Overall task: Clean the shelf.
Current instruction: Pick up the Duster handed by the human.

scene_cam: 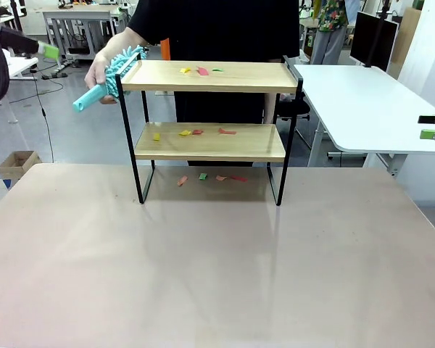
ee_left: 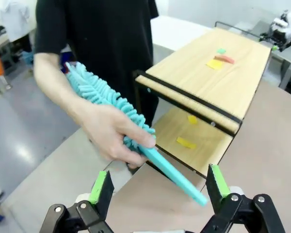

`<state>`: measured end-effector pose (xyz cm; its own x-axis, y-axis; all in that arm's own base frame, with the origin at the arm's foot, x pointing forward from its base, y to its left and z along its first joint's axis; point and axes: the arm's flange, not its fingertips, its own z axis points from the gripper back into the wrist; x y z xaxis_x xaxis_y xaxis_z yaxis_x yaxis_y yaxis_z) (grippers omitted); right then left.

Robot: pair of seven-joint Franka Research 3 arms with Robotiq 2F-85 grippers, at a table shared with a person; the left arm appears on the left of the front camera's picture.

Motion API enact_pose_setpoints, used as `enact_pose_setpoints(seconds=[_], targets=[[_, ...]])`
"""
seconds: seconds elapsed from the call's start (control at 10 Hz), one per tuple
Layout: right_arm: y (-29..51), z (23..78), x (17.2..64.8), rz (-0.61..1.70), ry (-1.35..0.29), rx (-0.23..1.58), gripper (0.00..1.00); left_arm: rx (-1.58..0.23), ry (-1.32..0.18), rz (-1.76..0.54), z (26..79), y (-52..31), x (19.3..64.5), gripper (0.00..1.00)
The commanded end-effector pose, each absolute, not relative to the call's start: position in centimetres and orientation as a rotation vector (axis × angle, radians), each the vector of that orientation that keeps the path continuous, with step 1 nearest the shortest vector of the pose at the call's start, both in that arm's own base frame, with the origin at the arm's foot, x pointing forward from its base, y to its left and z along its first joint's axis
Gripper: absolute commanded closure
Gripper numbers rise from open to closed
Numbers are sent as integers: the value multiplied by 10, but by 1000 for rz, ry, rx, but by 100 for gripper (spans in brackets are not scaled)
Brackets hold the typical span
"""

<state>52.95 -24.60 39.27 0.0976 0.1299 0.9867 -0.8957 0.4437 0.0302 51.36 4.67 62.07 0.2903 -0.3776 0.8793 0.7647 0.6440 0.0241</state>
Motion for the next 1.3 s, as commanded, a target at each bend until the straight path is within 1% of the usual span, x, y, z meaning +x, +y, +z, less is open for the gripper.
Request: enact_pose_setpoints(seconds=[0.0,0.3,0.5,1.0,1.2], targets=[[-245,395,530,898,-1236,795,0,-295,-874,-740,636,7,492,0],[-245,395,530,898,-1236,795,0,-178,-746,-712,638,-35,483,0],[-245,395,530,898,-1236,795,0,-81,-693,-648,633,-55,484,0],[-245,395,530,898,-1236,795,0,-1,-658,-486,602,-76,504,0],[-245,395,530,898,-1236,795,0,24,-639,-461,590,-73,509,0]])
